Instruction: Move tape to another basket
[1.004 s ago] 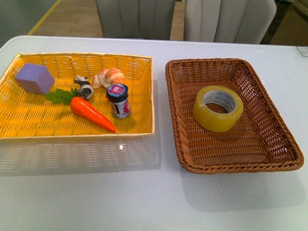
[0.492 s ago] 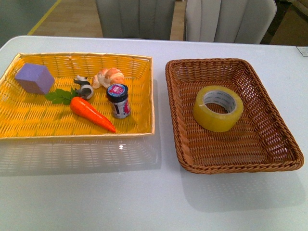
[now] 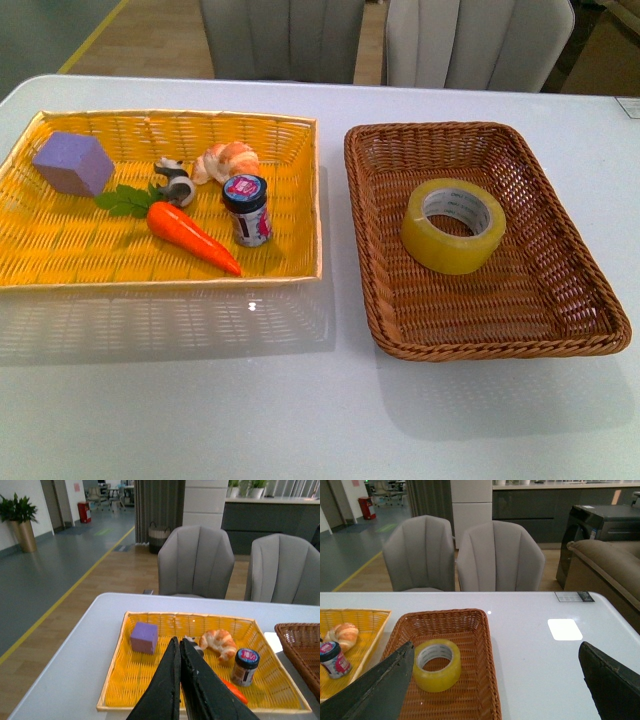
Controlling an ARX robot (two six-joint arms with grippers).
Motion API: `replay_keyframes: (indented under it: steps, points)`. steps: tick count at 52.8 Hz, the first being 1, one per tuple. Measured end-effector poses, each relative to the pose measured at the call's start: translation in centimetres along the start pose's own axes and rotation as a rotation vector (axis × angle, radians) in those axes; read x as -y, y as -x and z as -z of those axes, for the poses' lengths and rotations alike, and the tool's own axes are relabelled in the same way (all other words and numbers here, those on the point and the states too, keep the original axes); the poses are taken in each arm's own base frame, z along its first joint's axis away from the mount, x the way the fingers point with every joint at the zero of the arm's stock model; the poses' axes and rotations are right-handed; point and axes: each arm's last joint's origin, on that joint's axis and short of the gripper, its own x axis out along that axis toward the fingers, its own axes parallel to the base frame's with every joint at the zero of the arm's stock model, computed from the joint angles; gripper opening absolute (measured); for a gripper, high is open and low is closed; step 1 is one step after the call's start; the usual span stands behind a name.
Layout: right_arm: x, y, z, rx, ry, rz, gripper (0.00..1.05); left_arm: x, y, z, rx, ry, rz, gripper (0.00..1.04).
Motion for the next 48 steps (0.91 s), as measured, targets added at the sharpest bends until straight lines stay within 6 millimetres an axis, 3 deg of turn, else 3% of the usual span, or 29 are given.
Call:
replay_keyframes:
  steps: [14, 16, 30, 39, 48]
  points:
    - [0.00, 0.00, 0.00, 0.000, 0.000, 0.000, 0.96, 0.00, 0.01, 0.02, -0.002, 0.000, 0.000, 0.02]
    - [0.00, 0.00, 0.01, 0.000, 0.000, 0.000, 0.96, 0.00, 0.01, 0.02, -0.002, 0.000, 0.000, 0.06]
    - [0.00, 0.00, 0.01, 0.000, 0.000, 0.000, 0.96, 0.00, 0.01, 0.02, -0.002, 0.000, 0.000, 0.55]
    - [0.00, 0.00, 0.00, 0.000, 0.000, 0.000, 0.96, 0.00, 0.01, 0.01, -0.001, 0.000, 0.000, 0.94]
    - [0.00, 0.00, 0.01, 0.000, 0.000, 0.000, 0.96, 0.00, 0.01, 0.01, -0.001, -0.002, 0.000, 0.96]
